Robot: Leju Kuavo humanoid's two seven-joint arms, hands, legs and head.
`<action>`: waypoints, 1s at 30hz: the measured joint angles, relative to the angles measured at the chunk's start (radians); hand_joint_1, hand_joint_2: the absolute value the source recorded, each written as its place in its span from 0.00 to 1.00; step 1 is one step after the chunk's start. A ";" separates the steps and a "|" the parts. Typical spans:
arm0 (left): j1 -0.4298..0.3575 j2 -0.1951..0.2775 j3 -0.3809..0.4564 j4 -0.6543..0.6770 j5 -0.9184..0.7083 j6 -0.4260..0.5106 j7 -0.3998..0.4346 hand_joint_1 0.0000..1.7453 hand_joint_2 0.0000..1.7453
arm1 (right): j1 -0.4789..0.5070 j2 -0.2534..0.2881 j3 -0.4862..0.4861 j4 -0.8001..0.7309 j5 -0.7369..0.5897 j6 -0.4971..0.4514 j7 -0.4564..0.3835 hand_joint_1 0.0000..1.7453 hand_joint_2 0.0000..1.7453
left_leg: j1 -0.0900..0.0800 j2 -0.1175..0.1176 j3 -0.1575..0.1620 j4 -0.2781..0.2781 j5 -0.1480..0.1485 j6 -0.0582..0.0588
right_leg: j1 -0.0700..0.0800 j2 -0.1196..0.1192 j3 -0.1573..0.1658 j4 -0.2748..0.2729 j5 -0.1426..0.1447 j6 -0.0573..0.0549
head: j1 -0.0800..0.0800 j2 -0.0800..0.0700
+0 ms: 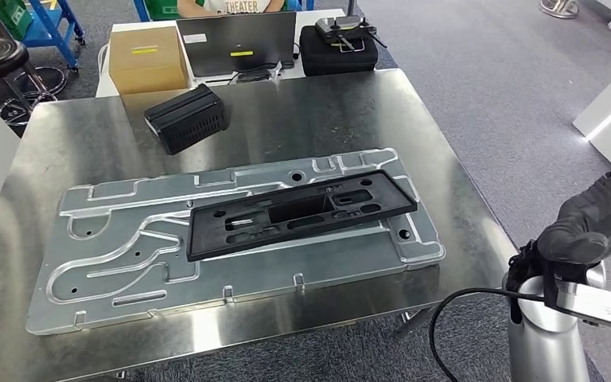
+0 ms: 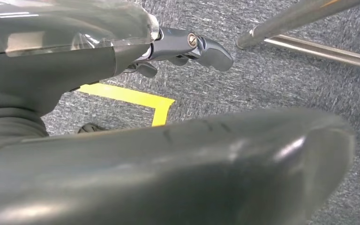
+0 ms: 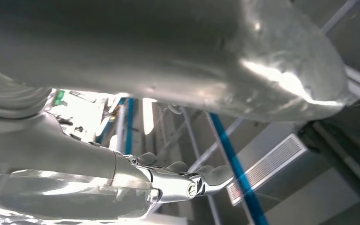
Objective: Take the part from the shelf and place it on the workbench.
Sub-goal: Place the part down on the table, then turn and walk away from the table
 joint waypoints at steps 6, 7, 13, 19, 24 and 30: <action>0.002 -0.001 0.000 0.000 0.017 0.005 0.018 0.00 0.00 | 0.154 -0.007 -0.085 -0.061 -0.051 0.004 0.001 0.00 0.00 | -0.007 -0.010 -0.003 0.003 0.003 -0.012 | 0.014 0.000 0.145 -0.286 0.118 -0.027 | 0.000 0.000; 0.003 -0.001 0.001 0.000 0.019 0.006 0.022 0.00 0.00 | 0.180 -0.008 -0.104 -0.062 -0.055 0.024 0.003 0.00 0.00 | -0.007 -0.010 -0.004 0.001 0.005 -0.018 | 0.015 0.000 0.143 -0.288 0.123 -0.030 | 0.000 0.000; 0.007 -0.002 0.000 0.000 0.023 0.007 0.027 0.00 0.00 | 0.338 0.034 -0.202 -0.052 -0.032 0.057 0.002 0.00 0.00 | -0.004 -0.004 -0.069 0.207 -0.159 -0.044 | 0.006 -0.013 0.120 -0.305 0.156 -0.054 | 0.000 0.000; 0.012 -0.002 0.001 -0.001 0.020 0.012 0.031 0.00 0.00 | 0.441 0.107 -0.304 0.019 0.002 0.087 0.002 0.00 0.00 | -0.003 -0.005 0.092 0.023 -0.110 -0.043 | 0.004 -0.012 0.065 -0.285 0.193 -0.036 | 0.000 0.000; 0.013 -0.002 0.003 -0.001 0.013 0.014 0.036 0.00 0.00 | 0.454 0.144 -0.389 0.084 0.034 0.156 0.001 0.00 0.00 | -0.011 -0.002 0.098 -0.020 -0.072 -0.009 | 0.000 -0.006 0.056 -0.283 0.211 -0.004 | 0.000 0.000; 0.015 -0.004 0.004 -0.001 0.008 0.013 0.048 0.00 0.00 | 0.451 0.221 -0.546 0.184 0.137 0.266 0.002 0.00 0.00 | -0.015 0.007 0.021 -0.020 -0.007 0.010 | -0.005 -0.002 -0.004 -0.003 0.001 0.015 | 0.000 0.000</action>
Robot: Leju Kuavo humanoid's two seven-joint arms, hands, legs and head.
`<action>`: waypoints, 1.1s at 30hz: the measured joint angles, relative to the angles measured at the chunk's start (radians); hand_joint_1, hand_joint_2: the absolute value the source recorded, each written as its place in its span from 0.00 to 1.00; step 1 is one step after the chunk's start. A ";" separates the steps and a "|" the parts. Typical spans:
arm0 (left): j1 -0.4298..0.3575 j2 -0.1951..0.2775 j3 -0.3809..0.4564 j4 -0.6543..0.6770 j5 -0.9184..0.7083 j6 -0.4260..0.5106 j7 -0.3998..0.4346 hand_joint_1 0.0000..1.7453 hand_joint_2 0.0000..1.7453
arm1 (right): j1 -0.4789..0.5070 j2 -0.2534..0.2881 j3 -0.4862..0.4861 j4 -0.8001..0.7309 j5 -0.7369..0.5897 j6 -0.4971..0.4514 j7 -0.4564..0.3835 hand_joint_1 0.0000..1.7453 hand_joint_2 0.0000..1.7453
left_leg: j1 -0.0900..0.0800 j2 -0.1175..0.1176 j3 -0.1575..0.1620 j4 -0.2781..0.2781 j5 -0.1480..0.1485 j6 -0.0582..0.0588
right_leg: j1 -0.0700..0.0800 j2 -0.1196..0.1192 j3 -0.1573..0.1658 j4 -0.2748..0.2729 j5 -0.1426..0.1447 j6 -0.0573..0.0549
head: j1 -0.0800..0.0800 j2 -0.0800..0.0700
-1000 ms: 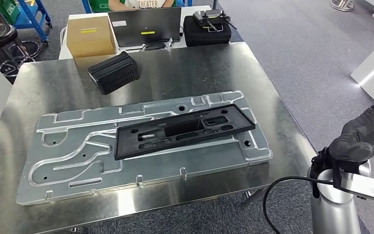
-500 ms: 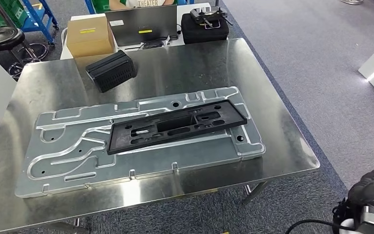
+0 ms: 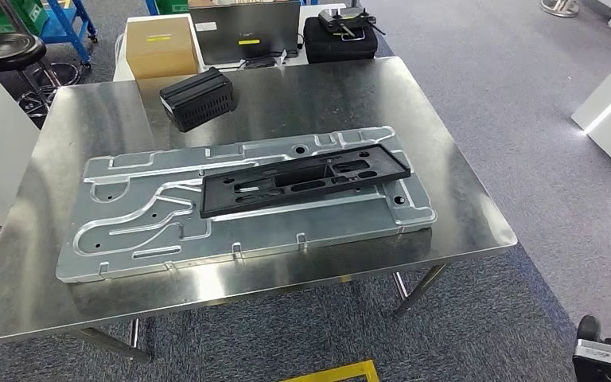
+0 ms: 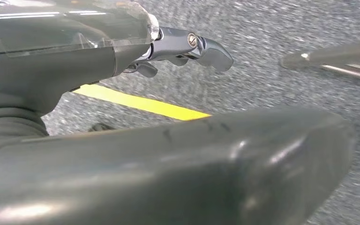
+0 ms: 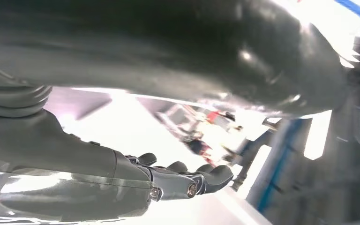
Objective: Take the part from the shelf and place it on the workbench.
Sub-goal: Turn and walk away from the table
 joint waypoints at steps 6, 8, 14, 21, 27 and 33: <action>0.001 -0.007 0.000 0.000 -0.009 -0.001 0.012 0.00 0.00 | -0.028 0.063 -0.157 0.079 0.128 0.054 0.000 0.00 0.00 | -0.006 0.000 -0.055 0.003 0.051 -0.016 | 0.016 0.000 0.260 -0.306 0.048 -0.035 | 0.000 0.000; 0.001 -0.011 0.001 0.000 -0.013 -0.002 0.015 0.00 0.00 | -0.040 0.073 -0.205 0.107 0.160 0.063 -0.001 0.00 0.00 | -0.002 0.000 -0.056 0.000 0.067 -0.028 | 0.022 0.000 0.262 -0.328 0.055 -0.047 | -0.001 0.000; 0.006 -0.025 0.005 0.000 -0.018 0.001 0.025 0.00 0.00 | -0.083 0.094 -0.357 0.261 0.280 0.076 0.001 0.00 0.00 | 0.008 -0.002 -0.113 0.218 -0.131 -0.055 | 0.017 -0.010 0.200 -0.341 0.121 -0.076 | -0.001 0.000; 0.002 -0.039 0.012 0.000 -0.050 0.005 0.057 0.00 0.00 | -0.172 0.095 -0.547 0.574 0.541 0.024 0.036 0.00 0.00 | 0.013 -0.005 0.113 0.017 -0.083 -0.057 | 0.014 -0.008 0.090 -0.288 0.179 -0.049 | 0.000 0.000; 0.004 -0.059 0.012 0.000 -0.069 0.000 0.052 0.00 0.00 | -0.222 0.080 -0.687 0.878 0.668 0.013 0.152 0.00 0.00 | 0.011 0.006 0.079 -0.021 -0.048 -0.008 | 0.005 -0.003 0.052 -0.209 0.101 -0.012 | 0.000 0.000; 0.004 -0.060 0.013 0.000 -0.073 0.004 0.032 0.00 0.00 | -0.262 0.035 -0.746 1.135 0.708 0.056 0.210 0.00 0.00 | 0.005 0.000 -0.015 -0.009 0.022 -0.012 | -0.002 0.009 0.104 -0.062 0.048 -0.004 | 0.000 0.000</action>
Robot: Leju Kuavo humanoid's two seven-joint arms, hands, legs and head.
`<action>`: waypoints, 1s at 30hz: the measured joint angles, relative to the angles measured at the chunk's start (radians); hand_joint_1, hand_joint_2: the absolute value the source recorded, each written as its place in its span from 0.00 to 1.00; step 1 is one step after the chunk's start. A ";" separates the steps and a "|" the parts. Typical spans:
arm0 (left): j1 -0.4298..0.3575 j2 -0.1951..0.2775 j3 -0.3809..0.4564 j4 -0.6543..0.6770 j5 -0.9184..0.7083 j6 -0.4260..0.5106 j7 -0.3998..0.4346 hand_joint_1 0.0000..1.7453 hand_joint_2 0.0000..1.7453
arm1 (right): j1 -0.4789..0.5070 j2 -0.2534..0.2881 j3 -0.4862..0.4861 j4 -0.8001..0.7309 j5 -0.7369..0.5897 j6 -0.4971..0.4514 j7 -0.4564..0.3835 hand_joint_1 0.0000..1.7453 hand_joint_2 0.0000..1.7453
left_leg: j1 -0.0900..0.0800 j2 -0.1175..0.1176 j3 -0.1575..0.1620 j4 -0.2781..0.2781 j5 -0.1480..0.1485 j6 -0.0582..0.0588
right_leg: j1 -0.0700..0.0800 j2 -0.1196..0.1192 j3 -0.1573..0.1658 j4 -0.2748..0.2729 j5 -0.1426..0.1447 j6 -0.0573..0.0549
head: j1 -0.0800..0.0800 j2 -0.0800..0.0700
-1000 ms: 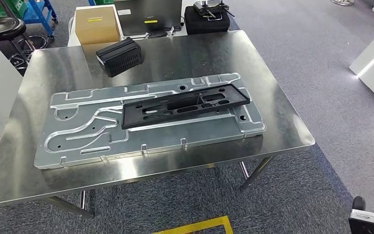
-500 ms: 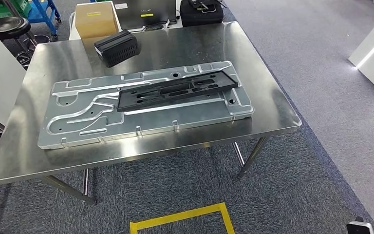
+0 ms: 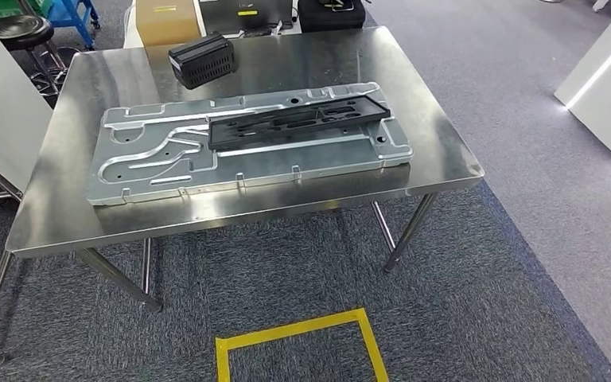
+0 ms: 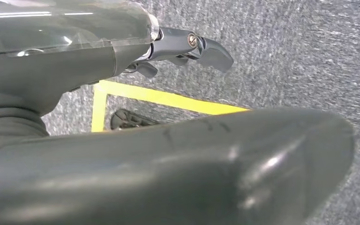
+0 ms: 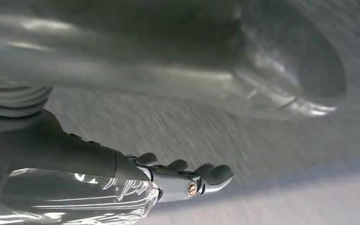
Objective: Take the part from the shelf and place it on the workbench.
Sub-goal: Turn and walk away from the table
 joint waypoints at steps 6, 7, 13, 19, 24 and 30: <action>-0.005 0.005 0.000 0.000 -0.019 0.008 -0.010 0.00 0.00 | -0.032 -0.045 -0.001 0.212 0.072 -0.009 0.079 0.00 0.00 | 0.002 -0.021 -0.041 0.003 0.057 -0.030 | 0.013 0.029 0.183 -0.279 -0.002 -0.039 | 0.000 0.000; -0.003 0.007 0.000 0.000 -0.022 0.012 -0.007 0.00 0.00 | -0.035 -0.047 -0.001 0.240 0.079 -0.010 0.096 0.00 0.00 | 0.005 -0.022 -0.048 0.010 0.047 -0.036 | 0.012 0.024 0.174 -0.281 0.009 -0.047 | 0.000 0.000; -0.001 0.012 0.000 0.000 -0.033 0.027 0.001 0.00 0.00 | -0.040 -0.045 0.009 0.359 0.137 0.000 0.198 0.00 0.00 | 0.009 -0.015 -0.107 0.297 -0.154 -0.055 | 0.014 0.000 0.080 -0.272 0.079 -0.067 | 0.000 0.000; -0.004 0.018 -0.005 0.000 -0.049 0.029 -0.003 0.00 0.00 | -0.045 -0.035 0.013 0.408 0.141 0.003 0.224 0.00 0.00 | 0.005 -0.013 0.137 0.013 -0.113 -0.042 | 0.015 -0.005 -0.009 -0.218 0.124 -0.041 | 0.000 0.000; -0.005 0.019 -0.014 0.000 -0.051 0.022 -0.010 0.00 0.00 | -0.046 -0.032 0.014 0.423 0.142 0.006 0.225 0.00 0.00 | 0.004 -0.001 0.108 -0.009 -0.082 -0.003 | 0.008 -0.003 -0.041 -0.165 0.069 -0.014 | 0.000 0.000; -0.006 0.020 -0.018 0.000 -0.051 0.018 -0.022 0.00 0.00 | -0.049 -0.029 0.022 0.432 0.157 0.022 0.222 0.00 0.00 | 0.000 0.008 0.011 0.004 -0.013 -0.002 | 0.003 -0.004 -0.032 0.034 -0.015 -0.002 | 0.000 0.000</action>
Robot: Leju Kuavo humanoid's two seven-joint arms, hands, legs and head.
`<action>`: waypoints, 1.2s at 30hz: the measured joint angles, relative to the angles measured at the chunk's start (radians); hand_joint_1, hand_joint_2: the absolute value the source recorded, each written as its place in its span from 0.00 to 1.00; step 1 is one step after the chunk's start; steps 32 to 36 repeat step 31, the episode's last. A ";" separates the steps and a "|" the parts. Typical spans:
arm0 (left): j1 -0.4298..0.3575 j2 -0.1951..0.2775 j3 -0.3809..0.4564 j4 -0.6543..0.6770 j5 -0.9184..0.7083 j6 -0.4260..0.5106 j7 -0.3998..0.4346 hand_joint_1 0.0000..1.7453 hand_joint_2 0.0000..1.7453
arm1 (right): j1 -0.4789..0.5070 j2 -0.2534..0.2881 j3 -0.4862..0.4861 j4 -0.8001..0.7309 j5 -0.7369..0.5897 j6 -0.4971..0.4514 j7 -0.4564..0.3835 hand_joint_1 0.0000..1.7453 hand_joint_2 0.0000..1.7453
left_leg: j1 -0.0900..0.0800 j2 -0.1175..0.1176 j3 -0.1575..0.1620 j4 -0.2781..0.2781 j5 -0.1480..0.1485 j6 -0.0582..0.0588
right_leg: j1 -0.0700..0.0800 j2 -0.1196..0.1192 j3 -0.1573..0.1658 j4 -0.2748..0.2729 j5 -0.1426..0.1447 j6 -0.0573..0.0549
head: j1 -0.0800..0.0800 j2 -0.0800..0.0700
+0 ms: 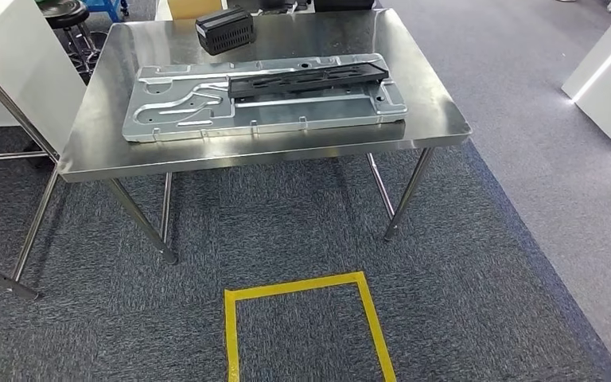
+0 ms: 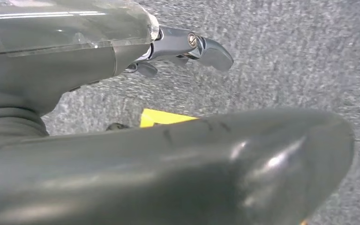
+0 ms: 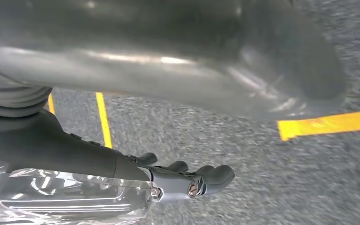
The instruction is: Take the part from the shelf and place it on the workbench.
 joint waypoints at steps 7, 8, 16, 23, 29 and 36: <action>0.000 0.001 -0.002 0.000 -0.008 0.004 0.002 0.00 0.00 | -0.011 0.006 0.009 0.006 0.002 0.014 -0.003 0.00 0.00 | 0.000 0.000 -0.050 0.014 0.050 -0.036 | 0.012 -0.001 0.197 -0.305 0.014 -0.038 | 0.000 0.000; 0.002 0.002 -0.002 0.000 -0.010 0.005 0.006 0.00 0.00 | -0.011 0.008 0.009 0.006 0.002 0.016 -0.001 0.00 0.00 | 0.002 -0.002 -0.059 0.026 0.033 -0.041 | 0.011 -0.003 0.186 -0.307 0.026 -0.047 | 0.000 0.000; 0.005 0.005 -0.002 0.000 -0.015 -0.009 -0.002 0.00 0.00 | -0.006 0.013 0.013 0.011 0.030 0.035 0.054 0.00 0.00 | 0.006 -0.004 -0.022 0.227 -0.093 -0.049 | 0.018 -0.008 0.052 -0.283 0.115 -0.061 | 0.000 0.000; -0.004 0.006 -0.002 0.000 -0.012 -0.018 -0.023 0.00 0.00 | -0.005 0.015 0.030 0.012 0.044 0.054 0.033 0.00 0.00 | -0.001 -0.001 0.127 -0.037 -0.090 -0.008 | 0.016 -0.007 0.008 -0.258 0.147 -0.026 | 0.000 0.000; -0.003 0.006 -0.002 0.000 -0.015 -0.009 -0.023 0.00 0.00 | -0.007 0.015 0.035 0.015 0.048 0.068 0.006 0.00 0.00 | 0.001 0.004 0.041 -0.029 -0.022 0.006 | 0.000 -0.002 -0.039 0.018 -0.044 0.003 | 0.000 0.000; -0.003 0.006 -0.002 0.000 -0.014 -0.002 -0.017 0.00 0.00 | -0.009 0.016 0.037 0.017 0.052 0.069 0.003 0.00 0.00 | 0.001 0.004 0.017 -0.021 -0.008 0.002 | -0.005 -0.002 -0.004 0.008 -0.003 0.006 | 0.000 0.000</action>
